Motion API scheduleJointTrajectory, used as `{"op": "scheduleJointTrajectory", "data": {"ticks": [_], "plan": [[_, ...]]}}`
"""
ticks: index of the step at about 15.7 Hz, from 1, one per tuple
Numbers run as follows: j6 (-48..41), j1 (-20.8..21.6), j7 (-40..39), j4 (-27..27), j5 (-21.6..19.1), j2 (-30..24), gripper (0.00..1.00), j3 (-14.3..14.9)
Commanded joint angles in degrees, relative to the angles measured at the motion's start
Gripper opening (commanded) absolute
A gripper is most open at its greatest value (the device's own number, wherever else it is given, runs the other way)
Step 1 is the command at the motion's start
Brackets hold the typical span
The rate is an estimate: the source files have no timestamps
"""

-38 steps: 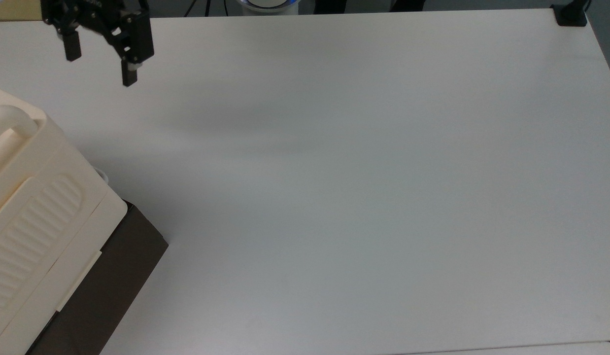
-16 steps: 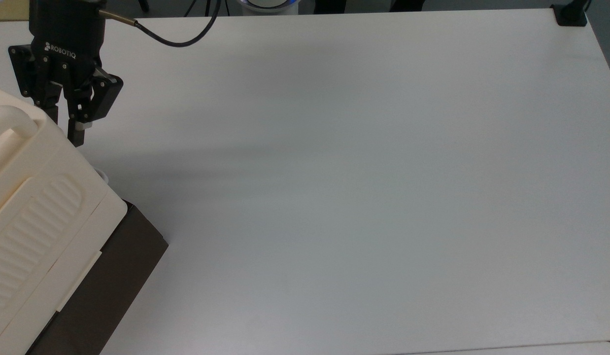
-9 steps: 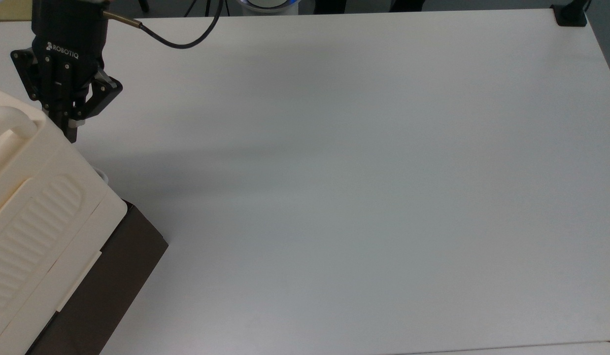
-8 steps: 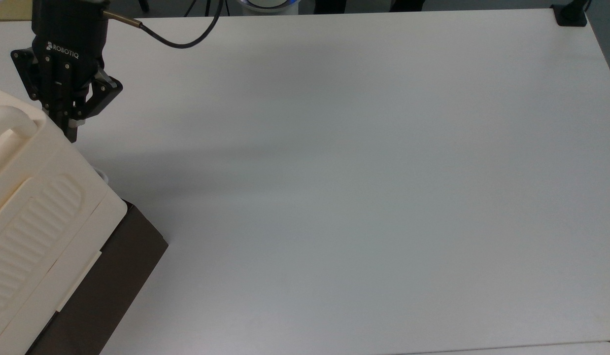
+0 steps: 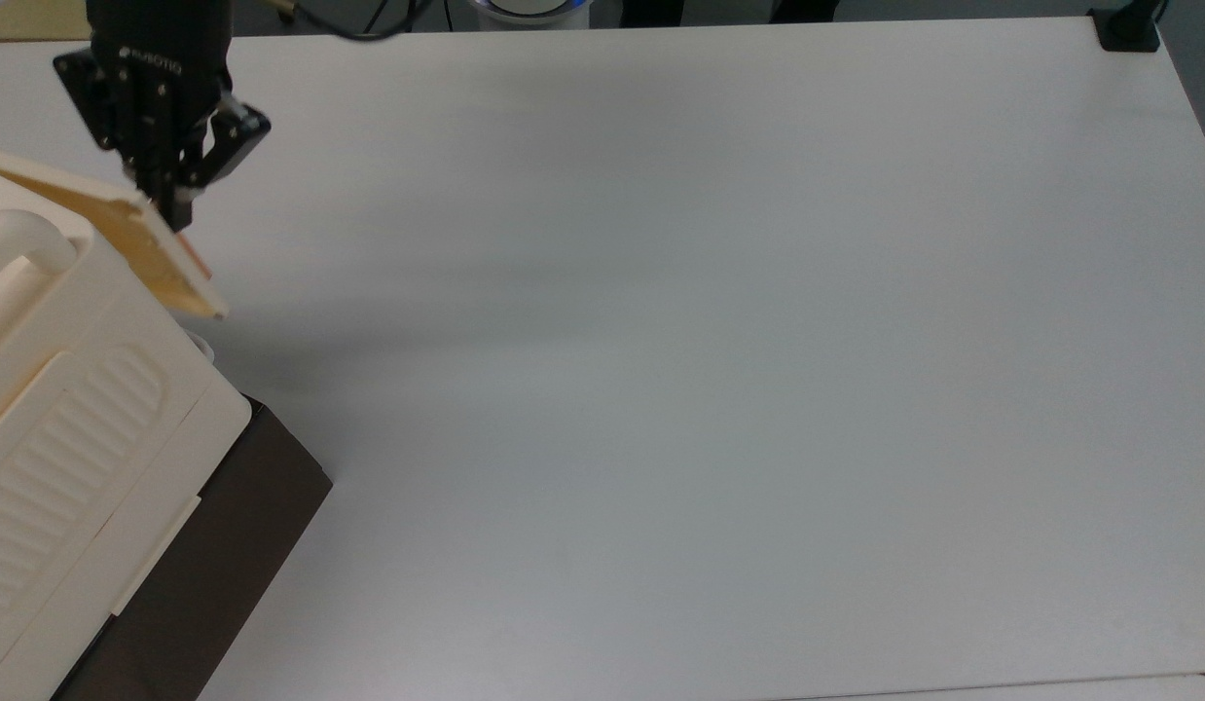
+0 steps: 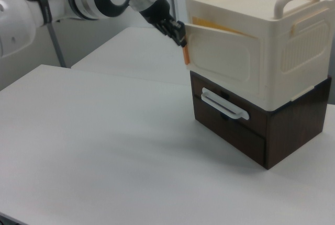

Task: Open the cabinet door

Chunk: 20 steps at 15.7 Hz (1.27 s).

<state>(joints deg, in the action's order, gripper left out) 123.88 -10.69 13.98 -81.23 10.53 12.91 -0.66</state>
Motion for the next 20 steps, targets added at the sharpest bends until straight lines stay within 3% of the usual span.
{"op": "scheduleJointTrajectory", "data": {"ticks": [1,5,10,12,20], "plan": [[-11.44,-0.03,-2.38,-2.36,-4.55,-3.76,1.00,0.57],[-24.27,0.41,-5.09,-1.04,-5.25,-6.58,1.00,0.31],[-24.48,0.41,-6.86,6.15,-8.86,-6.50,1.00,0.22],[-20.64,0.41,-6.78,8.27,-8.86,-6.32,1.00,0.22],[-2.77,0.23,-6.95,5.46,-8.95,-2.46,1.00,0.22]]}}
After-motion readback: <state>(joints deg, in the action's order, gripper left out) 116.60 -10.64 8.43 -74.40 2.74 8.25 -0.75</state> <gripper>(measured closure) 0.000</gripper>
